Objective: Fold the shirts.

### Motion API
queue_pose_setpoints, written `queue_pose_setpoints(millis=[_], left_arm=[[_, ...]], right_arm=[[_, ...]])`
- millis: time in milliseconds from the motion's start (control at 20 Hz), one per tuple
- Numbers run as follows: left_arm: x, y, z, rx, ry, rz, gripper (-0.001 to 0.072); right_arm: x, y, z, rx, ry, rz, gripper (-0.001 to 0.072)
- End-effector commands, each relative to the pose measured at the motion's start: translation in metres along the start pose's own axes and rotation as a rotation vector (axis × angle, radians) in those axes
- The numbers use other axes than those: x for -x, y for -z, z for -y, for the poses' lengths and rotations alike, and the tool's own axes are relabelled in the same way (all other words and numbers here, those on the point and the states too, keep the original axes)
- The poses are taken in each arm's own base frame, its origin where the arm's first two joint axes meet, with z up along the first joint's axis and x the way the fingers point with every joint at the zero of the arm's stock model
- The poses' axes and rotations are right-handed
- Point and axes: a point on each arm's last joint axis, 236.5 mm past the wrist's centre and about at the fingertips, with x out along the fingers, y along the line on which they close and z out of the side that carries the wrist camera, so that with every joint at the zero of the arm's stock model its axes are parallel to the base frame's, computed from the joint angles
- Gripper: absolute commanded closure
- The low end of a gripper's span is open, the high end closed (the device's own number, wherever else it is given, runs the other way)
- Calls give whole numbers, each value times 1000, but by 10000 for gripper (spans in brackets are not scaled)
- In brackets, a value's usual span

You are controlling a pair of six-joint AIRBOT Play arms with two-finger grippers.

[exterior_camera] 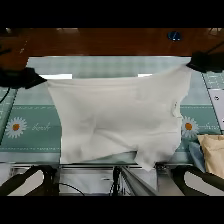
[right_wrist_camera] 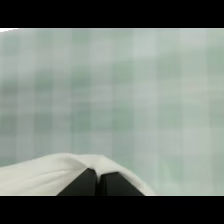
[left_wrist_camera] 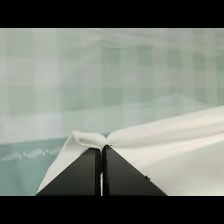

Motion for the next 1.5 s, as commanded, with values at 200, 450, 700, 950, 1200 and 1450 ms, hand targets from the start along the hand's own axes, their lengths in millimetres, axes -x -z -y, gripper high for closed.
queue_pose_setpoints(millis=[200, 450, 700, 950, 1200, 1450], left_arm=[[-110, -74, -42, -44, -26, 42, 687], [-144, -98, -38, -250, -79, 156, 687], [-165, -83, -50, -237, -81, 100, 687], [-118, -21, -42, 37, 13, -184, 688], [-125, 51, -58, 44, -72, -431, 689], [-156, 61, -60, 89, -61, -426, 684]], right_arm=[[-93, -67, 39, 62, 62, 261, 692], [-137, -55, 61, 50, 94, 243, 691], [-165, -16, 70, 51, 89, 101, 692], [-109, 28, 67, -40, 56, -143, 692], [-103, 107, 83, -48, 117, -433, 692], [-132, 139, 75, -78, 81, -508, 689]])
